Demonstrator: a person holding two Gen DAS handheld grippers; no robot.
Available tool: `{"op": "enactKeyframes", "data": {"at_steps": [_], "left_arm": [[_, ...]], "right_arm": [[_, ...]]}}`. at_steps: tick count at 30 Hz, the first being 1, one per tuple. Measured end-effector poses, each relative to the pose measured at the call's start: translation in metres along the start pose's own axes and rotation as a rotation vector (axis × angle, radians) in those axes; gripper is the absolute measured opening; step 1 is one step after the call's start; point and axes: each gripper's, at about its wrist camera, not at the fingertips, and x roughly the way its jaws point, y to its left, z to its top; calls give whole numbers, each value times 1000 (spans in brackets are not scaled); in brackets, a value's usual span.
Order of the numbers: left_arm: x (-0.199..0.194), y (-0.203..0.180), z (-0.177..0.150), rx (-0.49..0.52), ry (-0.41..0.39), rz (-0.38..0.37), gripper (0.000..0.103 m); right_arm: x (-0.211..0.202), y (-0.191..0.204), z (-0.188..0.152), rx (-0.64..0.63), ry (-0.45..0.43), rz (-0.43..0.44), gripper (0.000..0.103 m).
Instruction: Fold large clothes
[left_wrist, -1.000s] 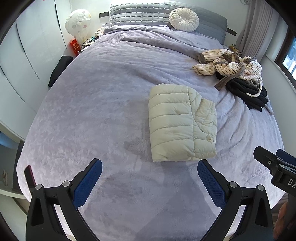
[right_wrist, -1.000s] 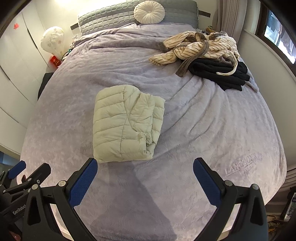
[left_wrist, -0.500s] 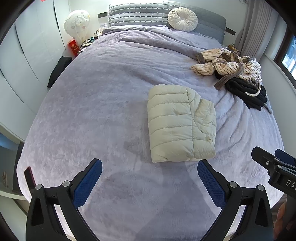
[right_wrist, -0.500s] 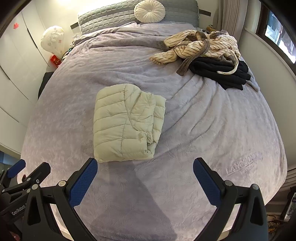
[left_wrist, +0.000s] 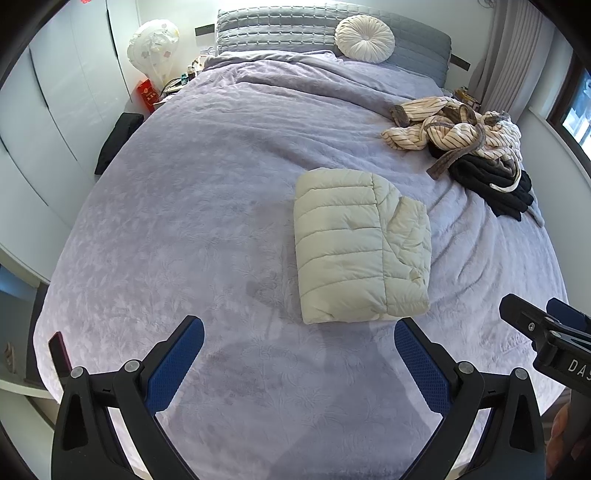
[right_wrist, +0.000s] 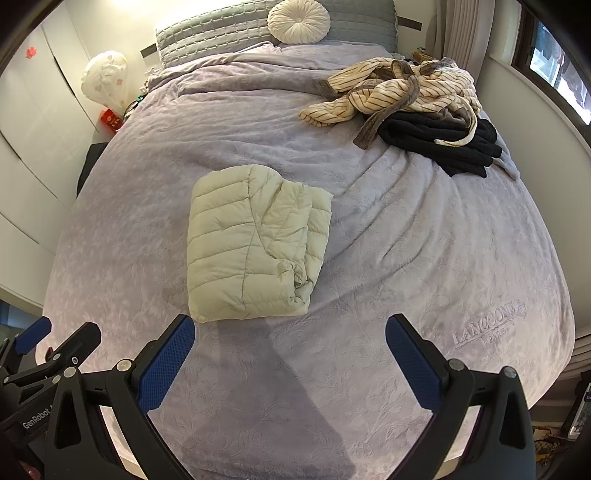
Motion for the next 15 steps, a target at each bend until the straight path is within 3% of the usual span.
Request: {"op": "enactKeyframes", "data": {"at_steps": [15], "left_arm": [[-1,-1,0,0,-1,1,103]], "right_arm": [[2,0,-5,-2,3,0,103]]}}
